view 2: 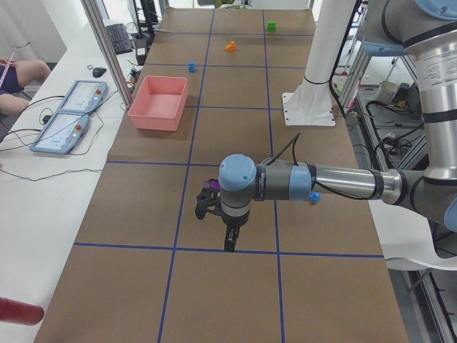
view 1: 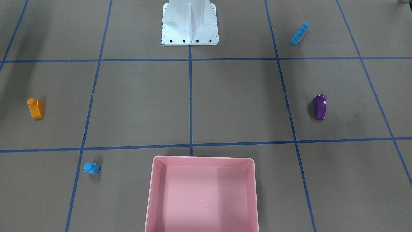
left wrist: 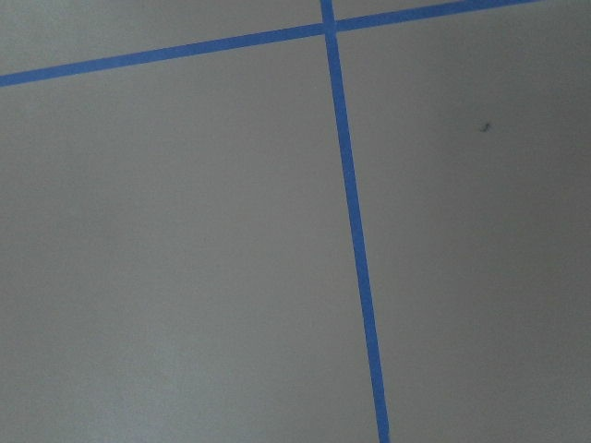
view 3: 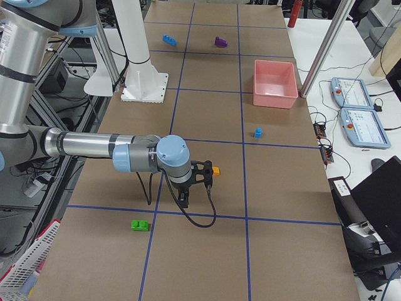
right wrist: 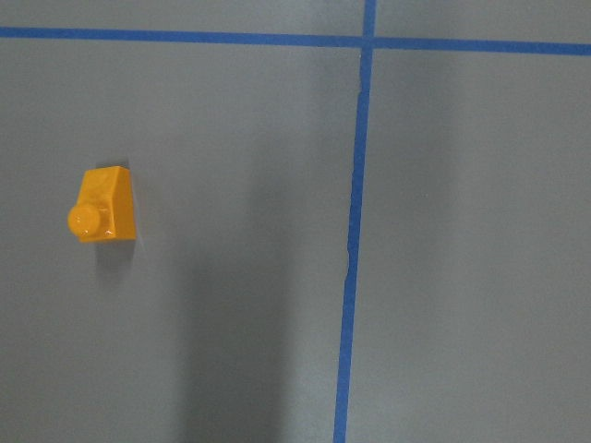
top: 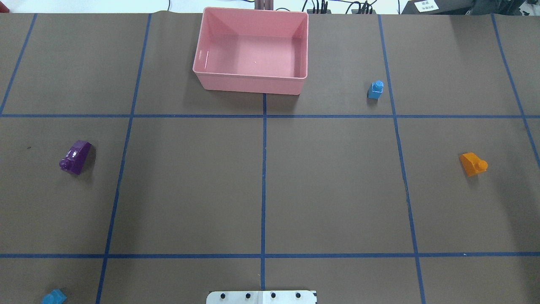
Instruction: Put all blocks into box
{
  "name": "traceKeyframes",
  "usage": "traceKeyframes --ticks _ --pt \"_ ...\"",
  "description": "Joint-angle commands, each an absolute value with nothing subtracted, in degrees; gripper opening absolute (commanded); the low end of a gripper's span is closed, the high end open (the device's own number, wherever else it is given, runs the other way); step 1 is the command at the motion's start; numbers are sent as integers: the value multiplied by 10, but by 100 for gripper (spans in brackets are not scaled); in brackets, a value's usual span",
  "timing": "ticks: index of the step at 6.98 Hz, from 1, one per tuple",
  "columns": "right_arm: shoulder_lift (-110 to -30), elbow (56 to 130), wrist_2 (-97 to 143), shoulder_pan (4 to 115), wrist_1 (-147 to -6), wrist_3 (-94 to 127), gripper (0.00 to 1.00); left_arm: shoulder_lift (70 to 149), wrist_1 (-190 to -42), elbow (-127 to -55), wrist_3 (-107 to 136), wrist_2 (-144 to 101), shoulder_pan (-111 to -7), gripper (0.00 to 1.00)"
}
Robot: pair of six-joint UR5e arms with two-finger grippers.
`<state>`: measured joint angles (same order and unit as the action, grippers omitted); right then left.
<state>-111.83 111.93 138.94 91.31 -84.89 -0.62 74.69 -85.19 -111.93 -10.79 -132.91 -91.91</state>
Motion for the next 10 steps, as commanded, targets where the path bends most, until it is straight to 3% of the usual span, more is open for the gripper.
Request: traceKeyframes --ticks 1,6,8,10 --pt "-1084 1124 1389 889 -832 37 100 753 -853 -1133 -105 -1330 -918 100" --pt "-1076 1102 1262 613 -565 407 100 775 -861 -1119 -105 -1337 -916 100" --pt "-1043 1019 1218 557 -478 412 100 776 -865 -1110 -105 -1338 -916 100" --pt "-1026 984 1206 541 -473 412 100 776 -876 -1098 -105 -1346 -916 100"
